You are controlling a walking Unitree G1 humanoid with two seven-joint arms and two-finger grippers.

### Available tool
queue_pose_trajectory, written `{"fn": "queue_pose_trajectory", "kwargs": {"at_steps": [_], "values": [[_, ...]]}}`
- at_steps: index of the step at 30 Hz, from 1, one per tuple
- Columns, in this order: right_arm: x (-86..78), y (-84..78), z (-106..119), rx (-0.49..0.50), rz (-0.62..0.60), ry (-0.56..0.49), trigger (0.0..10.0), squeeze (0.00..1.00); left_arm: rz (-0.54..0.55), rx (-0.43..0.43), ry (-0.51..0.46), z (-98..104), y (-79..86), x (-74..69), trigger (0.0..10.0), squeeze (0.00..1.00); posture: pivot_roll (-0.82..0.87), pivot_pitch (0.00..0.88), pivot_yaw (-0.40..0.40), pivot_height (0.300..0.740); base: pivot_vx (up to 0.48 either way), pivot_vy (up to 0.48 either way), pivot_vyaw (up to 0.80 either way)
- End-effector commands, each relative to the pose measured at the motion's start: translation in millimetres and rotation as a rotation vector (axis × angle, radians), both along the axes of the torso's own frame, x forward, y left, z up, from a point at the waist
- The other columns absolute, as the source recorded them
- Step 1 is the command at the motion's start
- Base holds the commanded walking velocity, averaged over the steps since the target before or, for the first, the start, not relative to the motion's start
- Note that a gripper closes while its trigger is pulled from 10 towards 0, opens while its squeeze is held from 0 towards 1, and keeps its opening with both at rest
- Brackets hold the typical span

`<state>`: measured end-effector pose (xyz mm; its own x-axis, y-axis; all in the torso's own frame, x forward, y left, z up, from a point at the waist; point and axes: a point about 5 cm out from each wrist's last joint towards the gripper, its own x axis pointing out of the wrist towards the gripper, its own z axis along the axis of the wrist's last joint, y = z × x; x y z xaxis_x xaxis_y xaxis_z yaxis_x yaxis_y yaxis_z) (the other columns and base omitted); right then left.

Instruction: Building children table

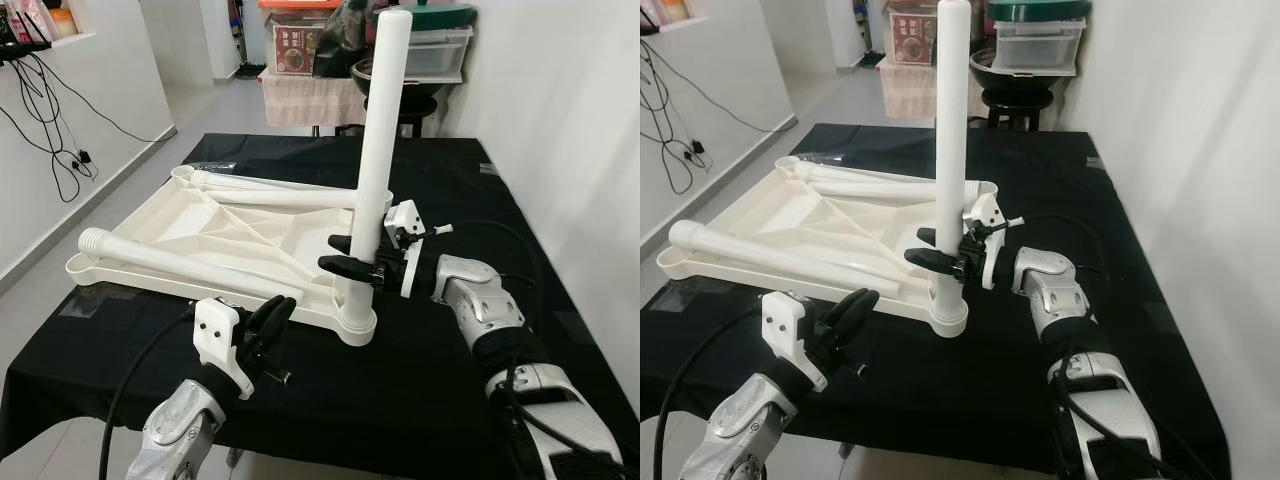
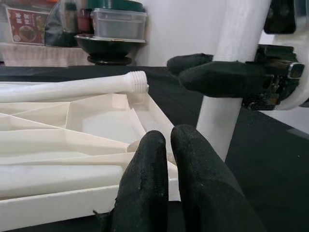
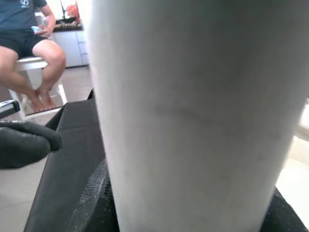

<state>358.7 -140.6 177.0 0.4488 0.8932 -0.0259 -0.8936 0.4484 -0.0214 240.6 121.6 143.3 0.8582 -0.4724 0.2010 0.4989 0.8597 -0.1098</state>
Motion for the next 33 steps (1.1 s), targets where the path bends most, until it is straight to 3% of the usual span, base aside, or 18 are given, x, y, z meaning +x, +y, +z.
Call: {"fn": "queue_pose_trajectory", "kwargs": {"at_steps": [1,3,4,5,6,7,9,10,19,20,21,22,23,24,27,28,29,33], "values": [[-4.5,-3.7,-5,-0.002,-0.044,0.014,0.0,0.0,-0.002,-0.006,0.01,0,0.3,-0.3,10.0,0.0,0.01,0.0,-0.011,0.74,0.0,0.0,0.0],[-8.3,-4.8,-6,0.008,-0.119,0.027,0.0,0.0,-0.002,-0.006,0.01,0,1.7,-0.3,10.0,0.0,0.0,0.0,-0.011,0.74,0.0,0.0,0.0],[-7.0,-4.1,-10,0.002,-0.343,0.022,0.0,0.0,-0.001,-0.006,0.01,0,3.4,-0.2,10.0,0.0,0.0,0.001,-0.009,0.74,0.0,0.0,0.0],[-5.8,-9.3,-17,0.051,-0.723,0.039,0.0,0.0,-0.001,-0.005,0.01,0,4.9,0.0,10.0,0.0,-0.01,0.0,-0.007,0.74,0.0,0.0,0.0],[-5.8,-9.3,-17,0.051,-0.723,0.039,0.0,0.0,-0.001,-0.005,0.01,0,4.9,0.0,10.0,0.0,-0.01,0.0,-0.007,0.74,0.0,0.0,0.0],[-25.9,9.4,-39,0.03,-0.784,0.098,0.0,0.0,-0.002,-0.006,0.01,1,5.7,1.0,10.0,0.0,-0.01,0.004,0.009,0.74,0.0,0.0,0.0],[-25.9,9.4,-39,0.03,-0.784,0.098,0.0,0.0,-0.002,-0.006,0.01,1,5.7,1.0,10.0,0.0,-0.01,0.004,0.009,0.74,0.0,0.0,0.0],[-35.5,22.5,-43,-0.026,-0.786,0.055,0.0,0.0,-0.003,-0.003,0.012,0,6.7,2.0,10.0,0.0,-0.01,0.0,0.017,0.74,0.0,0.0,0.0],[-28.2,32.4,-46,-0.052,-0.708,0.071,0.0,0.0,-0.006,-0.003,0.018,-1,7.9,5.6,10.0,0.0,0.0,0.0,0.012,0.74,0.0,0.0,0.0],[-24.1,32.7,-41,-0.031,-0.669,0.062,10.0,0.0,0.0,-0.002,0.016,-1,8.3,6.6,10.0,0.0,0.0,0.0,0.015,0.74,0.0,0.0,0.0],[-24.1,32.7,-41,-0.031,-0.669,0.062,10.0,0.0,0.0,-0.002,0.016,-1,8.3,6.6,10.0,0.0,0.0,0.0,0.015,0.74,0.0,0.0,0.0],[-21.7,34.7,-37,-0.02,-0.605,0.043,10.0,0.66,0.005,-0.001,0.015,-1,8.6,7.2,10.0,0.0,0.0,0.0,0.015,0.74,0.0,0.0,0.0],[-20.3,39.2,-28,0.007,-0.479,-0.002,10.0,1.0,0.008,-0.002,0.015,-1,8.7,7.5,10.0,0.0,0.0,0.0,0.017,0.74,0.0,0.0,0.0],[-20.3,39.2,-28,0.007,-0.479,-0.002,10.0,1.0,0.008,-0.002,0.015,-1,8.7,7.5,10.0,0.0,0.0,0.0,0.017,0.74,0.0,0.0,0.0],[-22.4,44.9,-12,0.018,-0.178,-0.057,10.0,1.0,0.006,-0.004,0.018,-1,8.0,8.0,10.0,0.0,0.01,0.0,0.014,0.74,0.0,0.0,0.0],[-22.4,44.9,-12,0.018,-0.178,-0.057,10.0,1.0,0.006,-0.004,0.018,-1,8.0,8.0,10.0,0.0,0.01,0.0,0.014,0.74,0.0,0.0,0.0],[-19.9,41.8,-11,-0.014,-0.086,-0.062,10.0,0.0,0.004,-0.005,0.018,-1,7.4,7.8,10.0,0.0,0.01,0.0,0.013,0.74,0.0,0.0,0.0],[-15.6,35.3,-7,-0.066,0.018,-0.048,10.0,0.0,0.001,-0.006,0.019,-1,6.3,6.7,10.0,0.0,0.02,0.0,0.008,0.74,0.0,0.0,0.0]]}}
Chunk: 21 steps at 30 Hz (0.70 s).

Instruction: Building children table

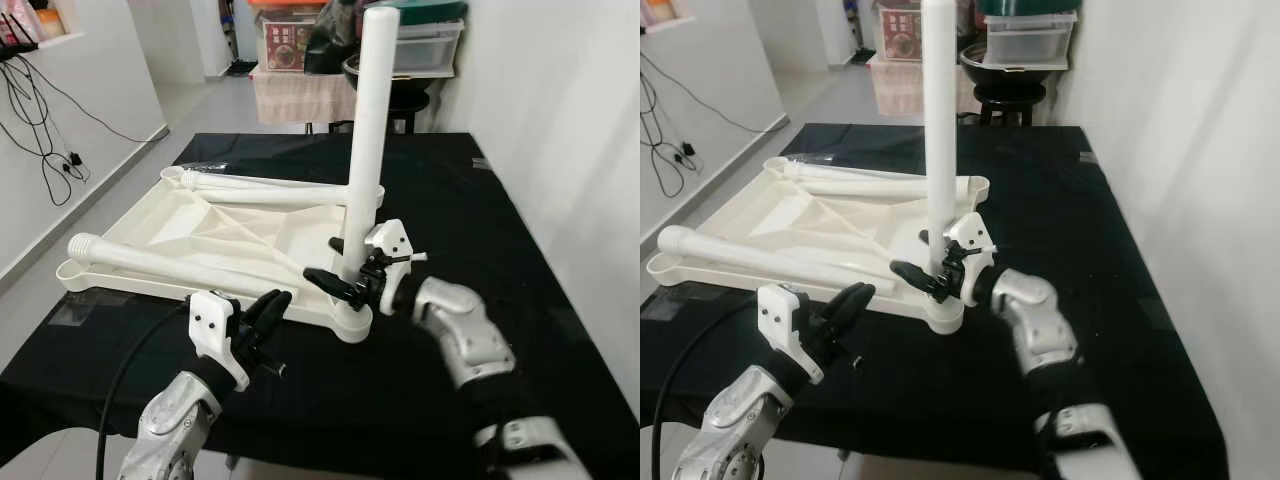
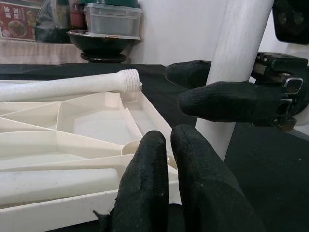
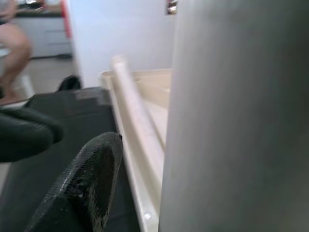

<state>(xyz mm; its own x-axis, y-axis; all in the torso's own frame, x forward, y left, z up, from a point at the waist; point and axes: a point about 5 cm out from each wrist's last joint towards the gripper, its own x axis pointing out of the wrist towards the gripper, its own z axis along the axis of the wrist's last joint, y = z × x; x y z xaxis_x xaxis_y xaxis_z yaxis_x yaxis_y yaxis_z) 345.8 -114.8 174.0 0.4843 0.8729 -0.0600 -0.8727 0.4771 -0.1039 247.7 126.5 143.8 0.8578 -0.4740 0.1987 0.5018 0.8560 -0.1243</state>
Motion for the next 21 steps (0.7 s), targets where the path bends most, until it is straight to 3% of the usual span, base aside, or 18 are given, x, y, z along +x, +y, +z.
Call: {"fn": "queue_pose_trajectory", "kwargs": {"at_steps": [1,5,9,16,17,18,19,21], "values": [[0.8,8.2,-2,0.003,0.082,0.036,10.0,0.0,0.005,0.006,0.01,-1,1.4,-0.9,10.0,0.0,0.03,0.0,0.005,0.74,0.0,0.0,0.0],[7.5,7.9,3,-0.011,0.154,0.067,10.0,0.0,0.003,0.012,0.006,2,1.8,-0.6,10.0,0.0,0.06,0.0,0.003,0.74,0.0,0.0,0.0],[16.0,9.3,11,-0.052,0.245,0.105,10.0,0.0,0.01,0.013,0.004,13,8.0,9.4,10.0,0.0,0.05,0.0,0.042,0.74,0.0,0.0,0.0],[21.2,8.7,17,-0.073,0.293,0.127,10.0,0.0,0.012,0.005,0.029,17,15.1,20.0,10.0,0.0,0.05,0.0,0.047,0.74,0.0,0.0,0.0],[23.1,9.0,19,-0.057,0.295,0.132,1.1,0.0,0.017,-0.011,0.039,15,18.3,22.6,10.0,0.0,0.04,0.0,0.063,0.74,0.0,0.0,0.0],[23.1,9.0,19,-0.057,0.295,0.132,1.1,0.0,0.017,-0.011,0.039,15,18.3,22.6,10.0,0.0,0.04,0.0,0.063,0.74,0.0,0.0,0.0],[24.4,8.7,19,-0.04,0.286,0.136,0.0,0.0,0.018,-0.011,0.046,12,19.1,22.1,10.0,0.0,0.04,0.0,0.054,0.74,0.0,0.0,0.0],[24.6,7.0,17,-0.025,0.271,0.14,0.0,0.0,0.018,-0.006,0.042,9,16.4,20.1,10.0,0.0,0.04,0.0,0.052,0.74,0.0,0.0,0.0]]}}
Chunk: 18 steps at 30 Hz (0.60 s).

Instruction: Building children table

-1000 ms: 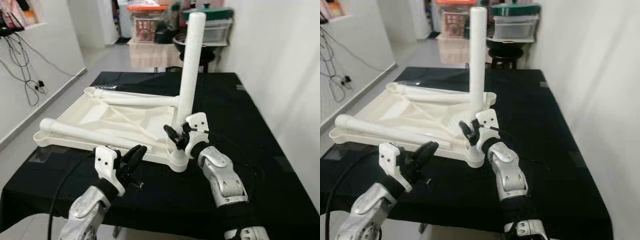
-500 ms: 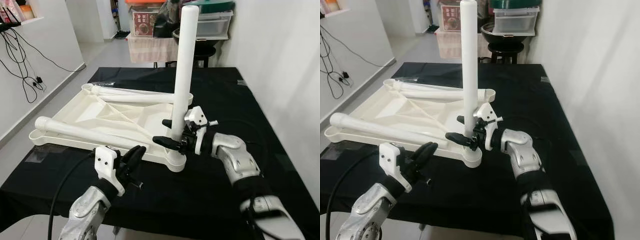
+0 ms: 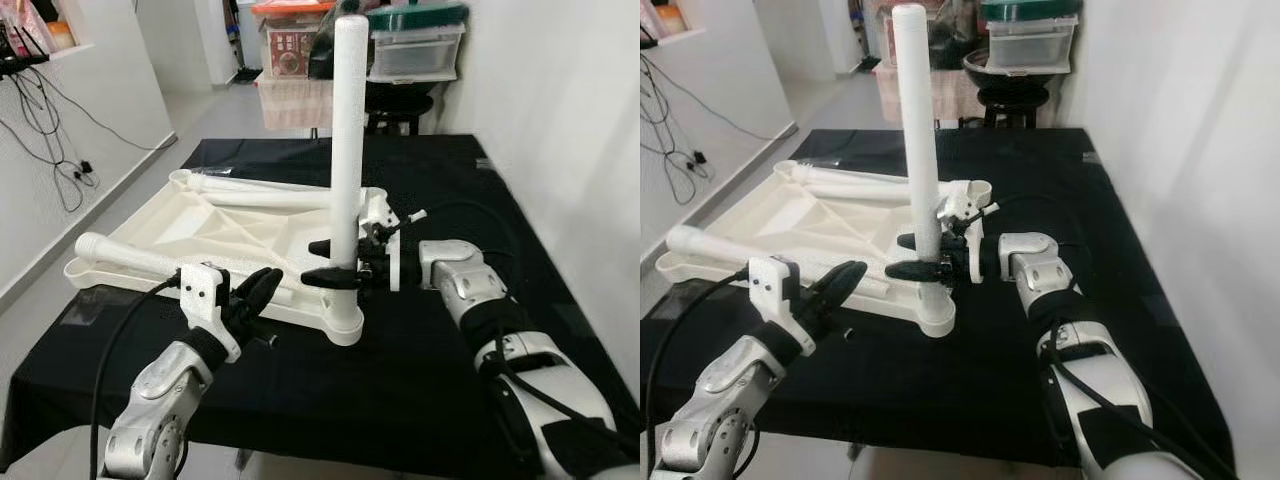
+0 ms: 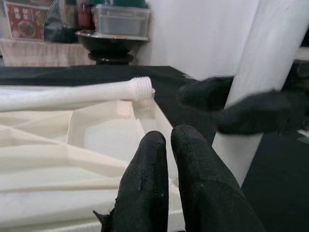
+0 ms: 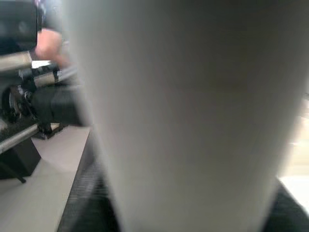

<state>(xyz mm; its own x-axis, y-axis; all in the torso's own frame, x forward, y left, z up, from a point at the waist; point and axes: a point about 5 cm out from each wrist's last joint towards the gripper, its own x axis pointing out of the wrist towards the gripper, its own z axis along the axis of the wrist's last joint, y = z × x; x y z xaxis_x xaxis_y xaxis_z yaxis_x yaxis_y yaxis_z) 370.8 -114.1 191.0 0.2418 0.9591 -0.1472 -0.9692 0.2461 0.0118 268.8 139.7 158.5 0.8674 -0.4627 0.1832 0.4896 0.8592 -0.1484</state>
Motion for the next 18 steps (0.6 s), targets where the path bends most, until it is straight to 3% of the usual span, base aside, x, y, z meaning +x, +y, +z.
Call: {"fn": "queue_pose_trajectory", "kwargs": {"at_steps": [1,8,10,11,12,13,14,16,17,18], "values": [[-0.5,6.3,0,0.015,0.023,0.002,0.0,0.0,0.008,0.007,0.016,-5,3.2,-0.9,10.0,0.0,0.04,0.0,0.052,0.74,0.0,0.0,0.0],[1.4,-14.4,-14,-0.021,-0.169,-0.045,0.0,0.0,0.012,0.004,0.01,-7,-2.7,-5.0,10.0,0.0,0.02,0.0,0.002,0.74,0.0,0.0,0.0],[-3.3,-21.7,-20,-0.012,-0.208,-0.047,0.0,0.0,0.019,0.003,0.005,-6,-3.0,-6.4,10.0,0.0,0.01,0.0,-0.01,0.74,0.0,0.0,0.0],[-13.4,-27.7,-29,0.003,-0.248,-0.03,0.0,0.0,0.024,0.003,0.004,-4,-2.7,-7.7,10.0,0.0,0.0,0.0,-0.009,0.74,0.0,0.0,0.0],[-26.6,-32.2,-45,-0.018,-0.383,-0.006,0.0,0.0,0.03,0.004,0.005,-3,-1.7,-10.0,10.0,0.0,-0.01,0.0,-0.02,0.74,0.0,0.0,0.0],[-26.6,-32.2,-45,-0.018,-0.383,-0.006,0.0,0.0,0.03,0.004,0.005,-3,-1.7,-10.0,10.0,0.0,-0.01,0.0,-0.02,0.74,0.0,0.0,0.0],[-34.6,-39.7,-58,-0.071,-0.68,0.005,0.0,0.0,0.031,0.013,0.009,-2,-1.0,-13.3,10.0,0.0,-0.01,0.0,-0.022,0.74,0.0,0.0,0.0],[-34.6,-39.7,-58,-0.071,-0.68,0.005,0.0,0.0,0.031,0.013,0.009,-2,-1.0,-13.3,10.0,0.0,-0.01,0.0,-0.022,0.74,0.0,0.0,0.0],[-45.5,-58.2,-68,-0.121,-1.072,0.039,0.0,0.0,0.027,0.021,0.014,-2,0.0,-16.7,10.0,0.0,-0.02,0.0,-0.016,0.74,0.0,0.0,0.0],[-45.5,-58.2,-68,-0.121,-1.072,0.039,0.0,0.0,0.027,0.021,0.014,-2,0.0,-16.7,10.0,0.0,-0.02,0.0,-0.016,0.74,0.0,0.0,0.0]]}}
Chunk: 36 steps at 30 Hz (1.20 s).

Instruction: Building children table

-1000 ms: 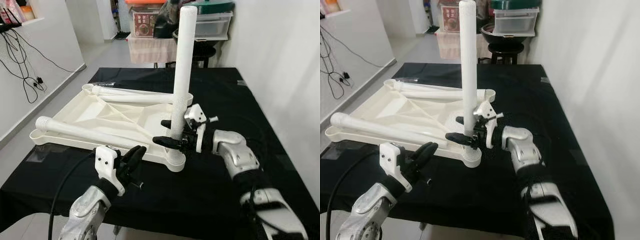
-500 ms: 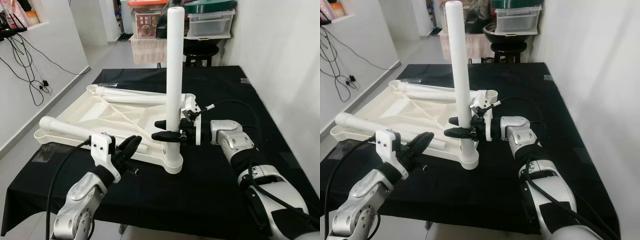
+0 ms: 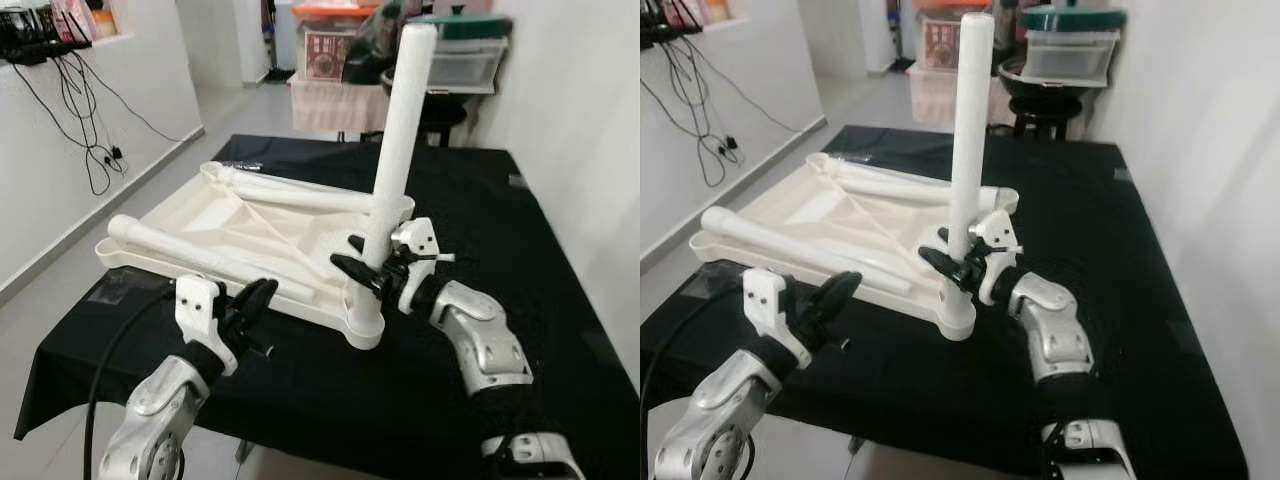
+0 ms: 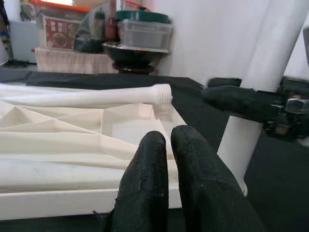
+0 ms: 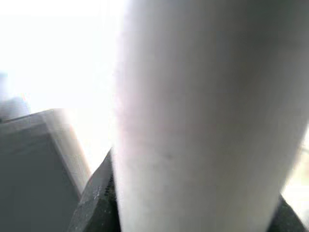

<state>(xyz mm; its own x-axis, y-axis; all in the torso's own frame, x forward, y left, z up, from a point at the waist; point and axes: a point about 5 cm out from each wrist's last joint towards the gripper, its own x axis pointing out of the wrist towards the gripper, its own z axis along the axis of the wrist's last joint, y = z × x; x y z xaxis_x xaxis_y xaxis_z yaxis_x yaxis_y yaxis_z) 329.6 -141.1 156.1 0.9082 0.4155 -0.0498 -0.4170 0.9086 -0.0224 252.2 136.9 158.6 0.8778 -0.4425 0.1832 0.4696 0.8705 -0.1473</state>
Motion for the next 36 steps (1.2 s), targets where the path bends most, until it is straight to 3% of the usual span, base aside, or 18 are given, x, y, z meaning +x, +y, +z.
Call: {"fn": "queue_pose_trajectory", "kwargs": {"at_steps": [1,2,4,12,13,15,16,17,20,23,24,25,28,30,36], "values": [[-18.1,-49.1,-36,-0.124,-0.347,0.18,0.0,0.0,0.021,0.012,0.028,-3,6.1,-5.5,10.0,0.0,-0.05,0.002,0.032,0.74,0.0,0.0,0.0],[-25.9,-58.8,-36,-0.145,-0.403,0.166,0.0,0.0,0.033,0.005,0.037,-3,8.1,-9.0,10.0,0.0,-0.05,0.001,0.032,0.74,0.0,0.0,0.0],[-25.5,-62.3,-32,-0.171,-0.376,0.13,0.0,0.0,0.039,-0.008,0.041,-3,9.4,-9.4,10.0,0.0,-0.03,0.008,0.016,0.74,0.0,0.0,0.0],[-11.0,-59.2,-26,-0.183,-0.354,0.094,0.0,0.0,0.047,-0.019,0.034,-2,10.8,-4.5,10.0,0.0,-0.03,0.011,0.009,0.74,0.0,0.0,0.0],[-4.7,-57.1,-20,-0.197,-0.372,0.09,3.5,0.0,0.058,-0.024,0.028,-1,11.8,-2.9,10.0,0.0,-0.02,0.014,0.006,0.74,0.0,0.0,0.0],[-4.7,-57.1,-20,-0.197,-0.372,0.09,3.5,0.0,0.058,-0.024,0.028,-1,11.8,-2.9,10.0,0.0,-0.02,0.014,0.006,0.74,0.0,0.0,0.0],[2.5,-53.1,-12,-0.188,-0.349,0.08,10.0,0.0,0.069,-0.028,0.024,0,12.8,-2.3,10.0,0.0,-0.01,0.018,0.002,0.74,0.0,0.0,0.0],[6.7,-46.1,-6,-0.189,-0.28,0.088,10.0,1.0,0.076,-0.031,0.023,1,13.7,-2.3,10.0,0.0,-0.01,0.019,0.003,0.74,0.0,0.0,0.0],[16.6,-27.5,7,-0.137,-0.042,0.081,10.0,1.0,0.08,-0.036,0.025,2,13.6,-2.5,10.0,0.0,-0.01,0.02,0.005,0.74,0.0,0.0,0.0],[20.1,-23.6,12,-0.11,0.026,0.056,10.0,1.0,0.079,-0.038,0.026,3,13.1,-2.6,10.0,0.0,-0.01,0.019,0.004,0.74,0.0,0.0,0.0],[23.8,-20.5,19,-0.077,0.117,0.025,10.0,0.72,0.078,-0.04,0.026,3,12.5,-2.8,10.0,0.0,0.0,0.022,0.002,0.74,0.0,0.0,0.0],[27.8,-19.1,27,-0.075,0.21,-0.012,10.0,0.0,0.077,-0.042,0.027,3,12.0,-3.2,10.0,0.0,0.0,0.021,-0.002,0.74,0.0,0.0,0.0],[31.3,-16.9,31,-0.084,0.307,-0.019,10.0,0.0,0.076,-0.044,0.027,4,11.5,-3.7,10.0,0.0,0.01,0.026,-0.003,0.74,0.0,0.0,0.0],[36.5,-10.6,37,-0.106,0.471,-0.016,10.0,0.0,0.075,-0.048,0.026,5,10.7,-4.9,10.0,0.0,0.02,0.03,-0.013,0.74,0.0,0.0,0.0],[42.3,-2.1,41,-0.111,0.592,0.015,10.0,0.0,0.074,-0.051,0.024,6,9.1,-6.9,10.0,0.0,0.03,0.035,-0.021,0.74,0.0,0.0,0.0]]}}
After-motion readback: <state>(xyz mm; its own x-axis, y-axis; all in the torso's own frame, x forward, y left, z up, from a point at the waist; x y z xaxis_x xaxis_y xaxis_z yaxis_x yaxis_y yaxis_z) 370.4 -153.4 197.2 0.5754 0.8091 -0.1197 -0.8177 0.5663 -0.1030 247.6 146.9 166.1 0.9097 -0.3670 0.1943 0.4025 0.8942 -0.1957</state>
